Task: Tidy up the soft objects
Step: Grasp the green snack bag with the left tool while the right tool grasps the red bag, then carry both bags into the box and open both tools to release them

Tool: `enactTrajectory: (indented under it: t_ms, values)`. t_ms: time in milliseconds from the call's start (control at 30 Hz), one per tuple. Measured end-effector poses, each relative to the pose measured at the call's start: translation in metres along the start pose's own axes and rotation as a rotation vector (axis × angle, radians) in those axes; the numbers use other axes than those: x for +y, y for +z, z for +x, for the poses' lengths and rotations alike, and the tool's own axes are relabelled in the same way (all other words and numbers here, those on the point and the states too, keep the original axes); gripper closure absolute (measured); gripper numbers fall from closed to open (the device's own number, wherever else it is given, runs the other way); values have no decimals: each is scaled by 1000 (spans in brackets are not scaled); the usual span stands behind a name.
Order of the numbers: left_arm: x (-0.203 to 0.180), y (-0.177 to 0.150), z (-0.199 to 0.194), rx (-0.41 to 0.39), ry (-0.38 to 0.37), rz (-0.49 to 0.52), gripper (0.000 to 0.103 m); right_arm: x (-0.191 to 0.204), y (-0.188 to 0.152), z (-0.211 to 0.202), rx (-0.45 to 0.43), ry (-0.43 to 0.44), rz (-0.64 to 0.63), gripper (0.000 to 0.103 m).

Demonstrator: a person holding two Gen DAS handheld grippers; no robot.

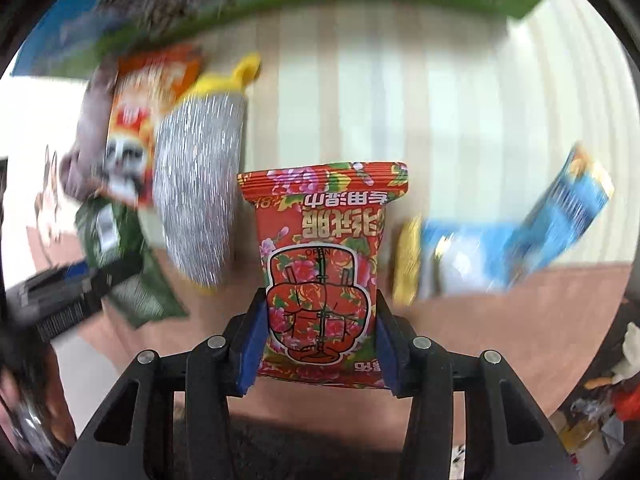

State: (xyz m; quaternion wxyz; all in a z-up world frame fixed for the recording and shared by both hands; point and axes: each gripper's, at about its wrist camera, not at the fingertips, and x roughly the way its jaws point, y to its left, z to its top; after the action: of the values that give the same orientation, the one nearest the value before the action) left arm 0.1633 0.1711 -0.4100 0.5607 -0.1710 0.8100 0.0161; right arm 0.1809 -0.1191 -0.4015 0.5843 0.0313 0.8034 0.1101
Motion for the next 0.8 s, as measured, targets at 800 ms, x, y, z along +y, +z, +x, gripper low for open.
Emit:
enactTrajectory:
  t_ms: [800]
  values:
    - [-114,-64,1,-61,79,87,71,57,-26,28,26,-33,35,57]
